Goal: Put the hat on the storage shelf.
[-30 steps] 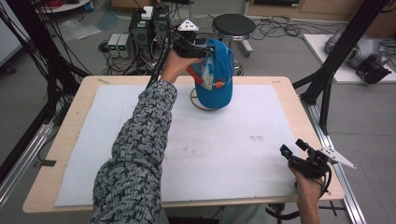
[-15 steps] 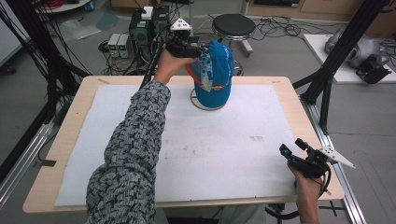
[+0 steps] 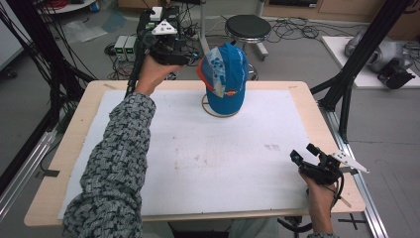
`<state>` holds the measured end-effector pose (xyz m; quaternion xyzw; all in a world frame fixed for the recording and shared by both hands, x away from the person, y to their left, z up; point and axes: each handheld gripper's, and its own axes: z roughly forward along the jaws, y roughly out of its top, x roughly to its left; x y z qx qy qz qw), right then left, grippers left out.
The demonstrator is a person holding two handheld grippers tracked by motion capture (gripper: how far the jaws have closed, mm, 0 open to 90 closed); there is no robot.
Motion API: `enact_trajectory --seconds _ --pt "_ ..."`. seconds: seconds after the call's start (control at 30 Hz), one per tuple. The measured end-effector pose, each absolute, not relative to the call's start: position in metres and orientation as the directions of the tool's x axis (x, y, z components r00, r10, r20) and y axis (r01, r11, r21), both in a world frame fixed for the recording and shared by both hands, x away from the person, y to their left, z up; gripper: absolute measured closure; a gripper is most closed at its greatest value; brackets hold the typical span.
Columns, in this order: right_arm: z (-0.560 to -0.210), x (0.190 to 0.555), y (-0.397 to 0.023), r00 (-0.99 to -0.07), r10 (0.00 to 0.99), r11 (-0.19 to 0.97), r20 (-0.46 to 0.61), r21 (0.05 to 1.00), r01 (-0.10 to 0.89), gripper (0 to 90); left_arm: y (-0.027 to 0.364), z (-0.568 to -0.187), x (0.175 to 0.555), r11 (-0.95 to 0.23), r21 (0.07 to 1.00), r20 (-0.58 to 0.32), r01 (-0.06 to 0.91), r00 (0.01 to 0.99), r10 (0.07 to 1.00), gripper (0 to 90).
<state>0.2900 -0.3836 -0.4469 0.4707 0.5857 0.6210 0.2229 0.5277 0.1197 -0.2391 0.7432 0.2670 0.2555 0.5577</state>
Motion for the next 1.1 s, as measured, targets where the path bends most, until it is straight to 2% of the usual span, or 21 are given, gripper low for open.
enact_trajectory --seconds 0.63,1.1 --pt "-0.445 0.301 -0.369 -0.481 0.82 -0.196 0.311 0.942 0.273 6.7 0.201 -0.242 0.465 -0.209 0.976 0.112 0.067 0.668 0.736 24.7" --pt "-0.444 0.304 -0.363 -0.49 0.815 -0.194 0.311 0.942 0.275 6.7 0.23 -0.266 0.417 -0.182 0.982 0.112 0.048 0.631 0.768 22.3"
